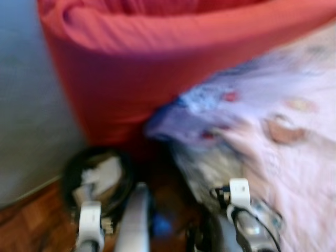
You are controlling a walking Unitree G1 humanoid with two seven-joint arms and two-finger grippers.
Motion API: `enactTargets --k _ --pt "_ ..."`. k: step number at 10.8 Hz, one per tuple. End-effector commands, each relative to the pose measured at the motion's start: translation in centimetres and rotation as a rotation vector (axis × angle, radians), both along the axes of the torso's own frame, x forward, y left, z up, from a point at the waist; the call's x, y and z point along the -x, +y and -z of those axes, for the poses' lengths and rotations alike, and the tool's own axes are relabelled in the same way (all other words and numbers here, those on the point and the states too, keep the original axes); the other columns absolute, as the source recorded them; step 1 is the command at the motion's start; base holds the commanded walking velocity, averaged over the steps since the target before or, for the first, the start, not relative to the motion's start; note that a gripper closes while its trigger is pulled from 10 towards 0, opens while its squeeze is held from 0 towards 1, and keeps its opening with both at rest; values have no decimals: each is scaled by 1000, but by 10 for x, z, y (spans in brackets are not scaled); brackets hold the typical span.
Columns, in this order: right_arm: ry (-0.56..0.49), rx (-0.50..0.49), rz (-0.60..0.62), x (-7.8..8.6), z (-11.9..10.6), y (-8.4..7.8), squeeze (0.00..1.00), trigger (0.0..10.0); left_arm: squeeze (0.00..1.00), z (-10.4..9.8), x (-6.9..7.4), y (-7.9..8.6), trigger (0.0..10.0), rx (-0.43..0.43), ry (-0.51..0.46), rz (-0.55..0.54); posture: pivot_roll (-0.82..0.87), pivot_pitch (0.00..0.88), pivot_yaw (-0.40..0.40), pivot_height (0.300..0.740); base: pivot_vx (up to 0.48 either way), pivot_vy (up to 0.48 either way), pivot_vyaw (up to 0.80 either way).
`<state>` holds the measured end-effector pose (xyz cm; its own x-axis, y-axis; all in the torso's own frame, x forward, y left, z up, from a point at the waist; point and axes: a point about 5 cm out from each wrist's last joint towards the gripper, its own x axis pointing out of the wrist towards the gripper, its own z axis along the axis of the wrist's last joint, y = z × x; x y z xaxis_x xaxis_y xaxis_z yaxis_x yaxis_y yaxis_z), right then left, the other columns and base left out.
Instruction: Clean up the room
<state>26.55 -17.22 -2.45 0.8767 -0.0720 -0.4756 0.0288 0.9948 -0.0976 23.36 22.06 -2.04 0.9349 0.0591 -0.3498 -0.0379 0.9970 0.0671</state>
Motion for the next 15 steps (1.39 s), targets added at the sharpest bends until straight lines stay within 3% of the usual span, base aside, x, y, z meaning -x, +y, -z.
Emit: enactTargets --k 1,3,9,13,15 --pt "13 -7 17 4 4 1 0 10000 0 15 22 2 10000 6 71 -19 229 393 -30 640 0 0 0" --pt "-86 44 91 -7 -11 -9 0 10000 0 16 24 2 10000 4 75 -21 227 397 -28 640 0 0 0" --pt "-183 52 123 -28 -33 -16 0 10000 0 17 26 3 10000 2 80 -17 239 407 -21 640 0 0 0" --pt "-176 101 103 -37 -40 -19 0 10000 0 19 33 3 10000 -1 78 -11 249 437 -16 640 0 0 0" --pt "-163 141 90 -39 -41 -20 0 10000 0 9 29 0 10000 2 13 6 255 473 -15 640 0 0 0"
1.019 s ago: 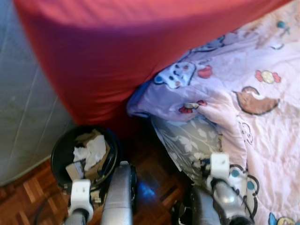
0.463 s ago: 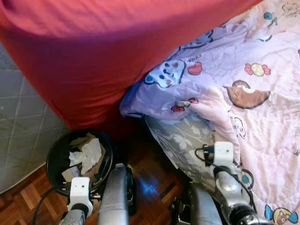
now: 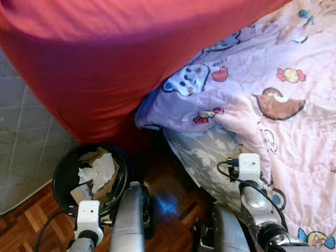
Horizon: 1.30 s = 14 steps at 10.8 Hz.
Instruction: Clean up the room
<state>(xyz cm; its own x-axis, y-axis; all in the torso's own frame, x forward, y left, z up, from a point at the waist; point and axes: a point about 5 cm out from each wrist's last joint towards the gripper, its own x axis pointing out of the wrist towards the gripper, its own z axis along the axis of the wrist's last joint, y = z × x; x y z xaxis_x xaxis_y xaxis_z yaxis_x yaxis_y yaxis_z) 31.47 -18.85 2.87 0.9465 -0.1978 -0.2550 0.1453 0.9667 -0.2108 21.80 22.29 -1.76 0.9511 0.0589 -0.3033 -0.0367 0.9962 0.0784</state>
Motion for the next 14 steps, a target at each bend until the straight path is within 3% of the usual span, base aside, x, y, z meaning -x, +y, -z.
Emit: enactTargets --k 1,4,8,9,10,14 --pt "83 17 28 13 16 -8 0 10000 0 6 9 -5 10000 17 24 16 258 489 -15 640 0 0 0" --pt "52 64 90 14 11 -22 0 10000 0 -15 3 -9 10000 14 -66 41 260 538 -16 640 0 0 0" --pt "70 59 141 13 10 -33 0 10000 0 -25 11 -11 10000 10 -76 57 275 569 -4 640 0 0 0" --pt "81 45 123 14 12 -30 0 9529 0 -26 12 -12 10000 8 -71 58 277 570 -3 640 0 0 0" --pt "86 45 114 16 14 -27 0 0 0 -27 14 -12 10000 6 -68 58 280 568 -1 640 0 0 0" --pt "100 54 141 19 16 -34 0 0 0 -27 20 -9 10000 2 -42 45 285 569 -1 640 0 0 0"
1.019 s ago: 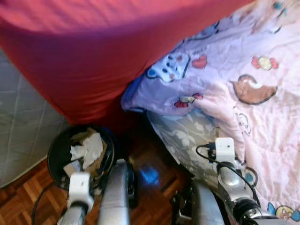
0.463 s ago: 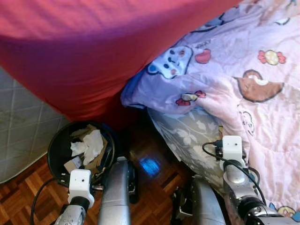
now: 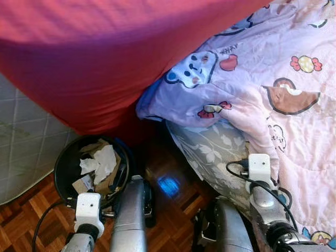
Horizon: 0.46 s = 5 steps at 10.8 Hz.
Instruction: Clean up the room
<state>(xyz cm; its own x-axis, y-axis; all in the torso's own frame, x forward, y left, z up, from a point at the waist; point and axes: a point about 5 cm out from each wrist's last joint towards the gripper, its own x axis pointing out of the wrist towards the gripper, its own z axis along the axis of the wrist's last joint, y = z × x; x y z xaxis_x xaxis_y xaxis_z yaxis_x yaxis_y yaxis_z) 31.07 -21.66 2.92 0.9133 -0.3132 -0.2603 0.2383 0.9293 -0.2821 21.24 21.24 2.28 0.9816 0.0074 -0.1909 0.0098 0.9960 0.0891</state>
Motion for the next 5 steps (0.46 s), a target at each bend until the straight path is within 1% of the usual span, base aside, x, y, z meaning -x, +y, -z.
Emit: enactTargets --k 1,3,5 --pt "69 -13 52 15 16 -9 0 0 0 13 16 1 10000 13 76 -14 287 573 -3 640 0 0 0" --pt "58 -9 76 13 12 -14 0 0 0 14 18 1 10000 15 82 -17 285 575 -4 640 0 0 0" --pt "65 -14 63 14 13 -13 0 0 0 14 16 1 10000 14 86 -19 284 569 -4 640 0 0 0"
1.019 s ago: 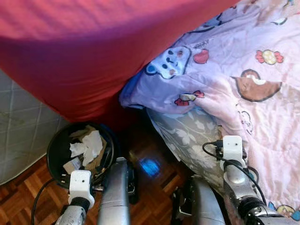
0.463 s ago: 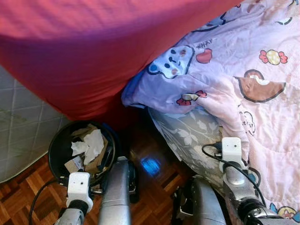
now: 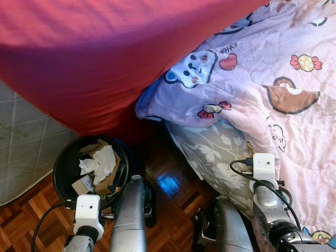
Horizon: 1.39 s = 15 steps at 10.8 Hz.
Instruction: Clean up the room
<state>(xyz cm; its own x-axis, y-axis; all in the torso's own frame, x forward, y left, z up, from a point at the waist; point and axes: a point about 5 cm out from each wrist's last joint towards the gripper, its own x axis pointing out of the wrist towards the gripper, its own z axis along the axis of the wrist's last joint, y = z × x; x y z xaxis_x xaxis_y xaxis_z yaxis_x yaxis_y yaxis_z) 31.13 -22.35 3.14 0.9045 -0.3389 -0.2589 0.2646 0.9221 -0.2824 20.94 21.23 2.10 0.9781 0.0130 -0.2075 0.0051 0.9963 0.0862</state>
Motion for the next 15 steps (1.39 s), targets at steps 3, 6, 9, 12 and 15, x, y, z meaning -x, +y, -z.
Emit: enactTargets --k 3,6,9,12,15 --pt "93 -57 -5 19 24 1 0 0 0 13 9 1 10000 6 74 -13 281 553 -4 640 0 0 0" --pt "88 -100 -84 16 23 12 0 0 0 16 3 2 10000 1 80 -22 275 522 -11 640 0 0 0" --pt "-2 -235 -259 7 13 30 0 0 0 21 -10 3 10000 -1 92 -34 251 462 -20 640 0 0 0" --pt "11 -266 -462 14 13 26 0 0 0 26 -27 8 10000 -8 120 -46 227 371 -22 640 0 0 0" --pt "240 -179 -731 45 37 20 0 0 0 28 -41 9 10000 -8 143 -50 196 307 -15 640 0 0 0"
